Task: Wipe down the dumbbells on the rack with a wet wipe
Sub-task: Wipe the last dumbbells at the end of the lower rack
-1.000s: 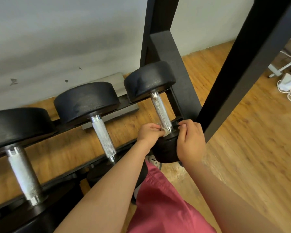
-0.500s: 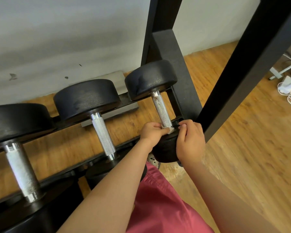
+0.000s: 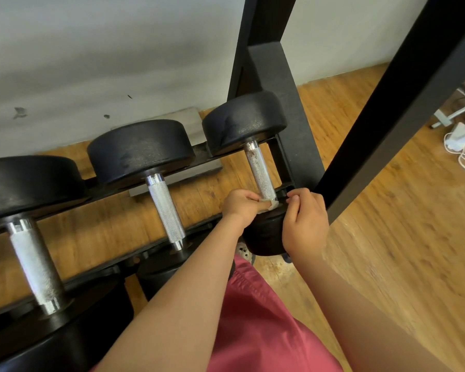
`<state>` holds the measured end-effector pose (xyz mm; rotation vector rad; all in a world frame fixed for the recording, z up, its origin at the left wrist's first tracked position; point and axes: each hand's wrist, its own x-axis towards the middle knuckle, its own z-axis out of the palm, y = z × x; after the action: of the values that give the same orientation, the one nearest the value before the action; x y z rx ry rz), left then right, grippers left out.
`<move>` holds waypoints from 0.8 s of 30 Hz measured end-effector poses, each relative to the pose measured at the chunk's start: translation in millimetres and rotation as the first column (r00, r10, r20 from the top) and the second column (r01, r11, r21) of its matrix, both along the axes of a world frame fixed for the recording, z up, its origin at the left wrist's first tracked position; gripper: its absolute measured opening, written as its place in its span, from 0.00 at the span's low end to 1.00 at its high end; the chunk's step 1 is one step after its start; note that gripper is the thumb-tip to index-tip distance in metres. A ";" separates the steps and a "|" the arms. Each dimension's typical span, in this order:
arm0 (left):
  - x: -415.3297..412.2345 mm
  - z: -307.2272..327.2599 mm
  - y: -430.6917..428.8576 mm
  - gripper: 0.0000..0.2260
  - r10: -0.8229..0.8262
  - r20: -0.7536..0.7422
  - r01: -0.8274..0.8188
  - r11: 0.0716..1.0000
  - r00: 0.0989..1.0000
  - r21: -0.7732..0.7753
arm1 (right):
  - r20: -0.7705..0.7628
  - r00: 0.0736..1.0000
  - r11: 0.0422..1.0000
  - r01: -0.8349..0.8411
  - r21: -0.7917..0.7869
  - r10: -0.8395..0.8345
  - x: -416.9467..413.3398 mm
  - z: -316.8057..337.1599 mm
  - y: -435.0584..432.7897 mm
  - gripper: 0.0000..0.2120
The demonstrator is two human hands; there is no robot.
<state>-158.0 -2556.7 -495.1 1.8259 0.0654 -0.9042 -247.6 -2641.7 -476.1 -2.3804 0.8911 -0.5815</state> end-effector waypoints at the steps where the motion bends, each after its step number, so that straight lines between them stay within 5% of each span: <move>1: -0.8 -1.3 1.9 0.05 0.036 0.016 -0.036 0.999 0.999 -0.002 | 0.000 1.000 1.000 0.001 -0.002 -0.001 0.2 0.2 0.1 0.17; 10: -9.1 1.3 -7.8 0.15 0.146 0.040 -0.146 0.989 0.988 -0.005 | -0.012 1.000 1.000 -0.009 0.004 0.009 0.0 2.3 1.1 0.16; 18: -2.8 9.2 -14.1 0.13 0.153 0.032 -0.151 0.987 0.988 -0.058 | -0.008 1.000 1.000 -0.010 -0.013 0.010 -0.4 0.0 0.7 0.15; 24: -8.7 0.0 -9.1 0.08 0.320 0.028 -0.318 0.946 0.947 -0.068 | 0.004 1.000 1.000 0.006 -0.010 -0.006 0.5 -1.2 0.0 0.16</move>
<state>-166.7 -2565.8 -495.1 1.7113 0.2976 -0.6345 -247.2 -2641.7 -477.3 -2.3853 0.8956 -0.5945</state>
